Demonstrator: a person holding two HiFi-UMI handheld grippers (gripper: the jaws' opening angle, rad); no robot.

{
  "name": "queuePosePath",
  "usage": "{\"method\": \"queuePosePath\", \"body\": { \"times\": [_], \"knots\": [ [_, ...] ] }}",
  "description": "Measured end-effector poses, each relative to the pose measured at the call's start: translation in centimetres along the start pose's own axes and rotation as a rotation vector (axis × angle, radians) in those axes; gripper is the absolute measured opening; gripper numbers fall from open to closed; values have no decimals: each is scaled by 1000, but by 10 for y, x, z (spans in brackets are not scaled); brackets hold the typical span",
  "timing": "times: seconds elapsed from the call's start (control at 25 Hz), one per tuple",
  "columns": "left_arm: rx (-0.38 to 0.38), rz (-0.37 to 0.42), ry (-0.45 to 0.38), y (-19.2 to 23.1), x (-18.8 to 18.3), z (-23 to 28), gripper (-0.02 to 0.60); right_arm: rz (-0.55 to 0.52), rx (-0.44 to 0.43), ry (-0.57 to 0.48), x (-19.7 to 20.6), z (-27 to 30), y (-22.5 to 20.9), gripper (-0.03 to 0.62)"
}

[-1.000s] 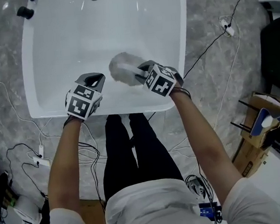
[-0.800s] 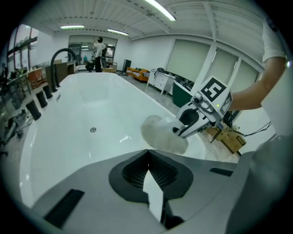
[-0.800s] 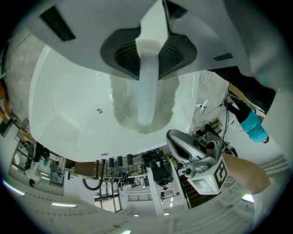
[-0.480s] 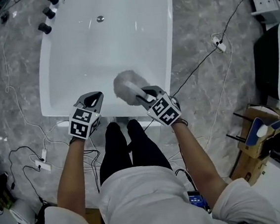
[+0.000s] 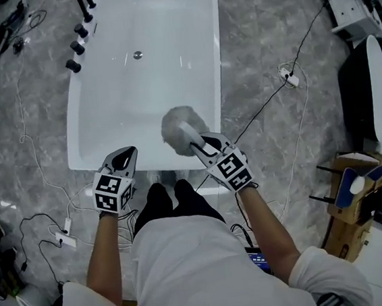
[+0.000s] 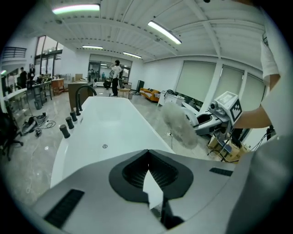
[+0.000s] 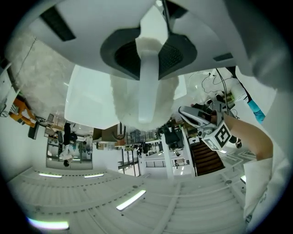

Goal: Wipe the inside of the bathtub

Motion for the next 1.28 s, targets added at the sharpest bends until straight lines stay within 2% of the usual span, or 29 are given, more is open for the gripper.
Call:
{"method": "queuePosePath", "body": {
  "times": [0.28, 0.4, 0.6, 0.72, 1.04, 1.28],
  "knots": [
    [-12, 16, -194, -17, -60, -52, 12, 56, 139, -181, -55, -51, -11, 101],
    [-1, 12, -283, -22, -86, -69, 12, 56, 190, -228, -73, -68, -15, 101],
    [36, 40, -380, -39, -119, -88, 12, 62, 251, -284, -93, -94, -25, 101],
    [58, 63, -418, -45, -132, -94, 12, 68, 288, -315, -102, -107, -28, 101],
    [85, 67, -486, -60, -145, -106, 12, 64, 329, -363, -115, -136, -19, 101],
    [107, 76, -479, -58, -142, -105, 12, 63, 322, -364, -117, -131, -7, 101]
  ]
}}
Point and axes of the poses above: the fingertips, and each gripper's own axes: z forward along the fingers, y to its left, x out of its underside, the point moved 1 cm from there along -z, backward along the fingers, and after that the axes turned 14 degrees about -z, right-handed, at the moved point
